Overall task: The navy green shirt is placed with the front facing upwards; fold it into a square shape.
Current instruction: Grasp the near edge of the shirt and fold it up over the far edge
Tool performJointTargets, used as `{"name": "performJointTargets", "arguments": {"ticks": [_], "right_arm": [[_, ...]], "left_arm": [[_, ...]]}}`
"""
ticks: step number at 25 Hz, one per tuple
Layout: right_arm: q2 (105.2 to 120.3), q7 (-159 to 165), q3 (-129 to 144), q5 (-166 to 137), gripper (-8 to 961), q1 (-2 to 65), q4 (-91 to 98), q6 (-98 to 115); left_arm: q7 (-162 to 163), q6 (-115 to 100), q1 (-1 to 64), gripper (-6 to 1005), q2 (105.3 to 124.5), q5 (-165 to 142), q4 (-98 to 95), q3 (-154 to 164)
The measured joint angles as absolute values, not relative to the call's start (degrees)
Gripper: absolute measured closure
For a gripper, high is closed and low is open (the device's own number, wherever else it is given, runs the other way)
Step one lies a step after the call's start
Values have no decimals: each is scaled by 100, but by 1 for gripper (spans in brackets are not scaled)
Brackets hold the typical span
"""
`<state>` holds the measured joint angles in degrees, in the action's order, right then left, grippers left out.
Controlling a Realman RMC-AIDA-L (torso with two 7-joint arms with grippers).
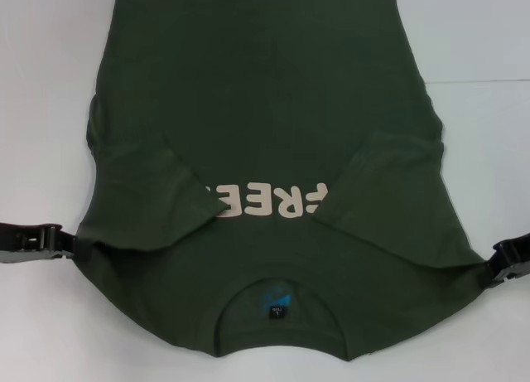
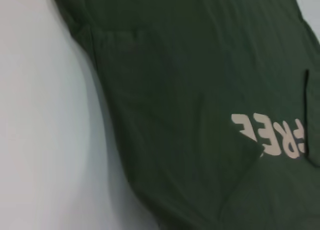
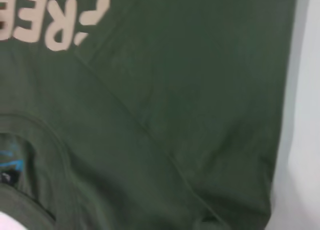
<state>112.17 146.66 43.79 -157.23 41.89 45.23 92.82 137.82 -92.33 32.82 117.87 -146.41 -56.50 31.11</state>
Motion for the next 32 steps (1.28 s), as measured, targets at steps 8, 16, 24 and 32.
{"name": "performJointTargets", "arguments": {"ticks": [8, 16, 24, 32], "right_arm": [[11160, 14204, 4177, -15522, 916, 4121, 4669, 9975], [11061, 13822, 4128, -15538, 915, 4044, 4694, 10919], [10940, 13498, 4344, -15581, 915, 3942, 4375, 11354], [10885, 13329, 4717, -15583, 915, 3961, 3911, 11374]], "left_arm": [[13571, -9778, 3213, 980, 11737, -14634, -5642, 2632], [13322, -10619, 3083, 980, 11622, -14716, -5669, 2285], [13049, -11698, 2965, 981, 11578, -15152, -5745, 2002], [13004, -11832, 2833, 981, 11609, -15744, -5766, 2120]]}}
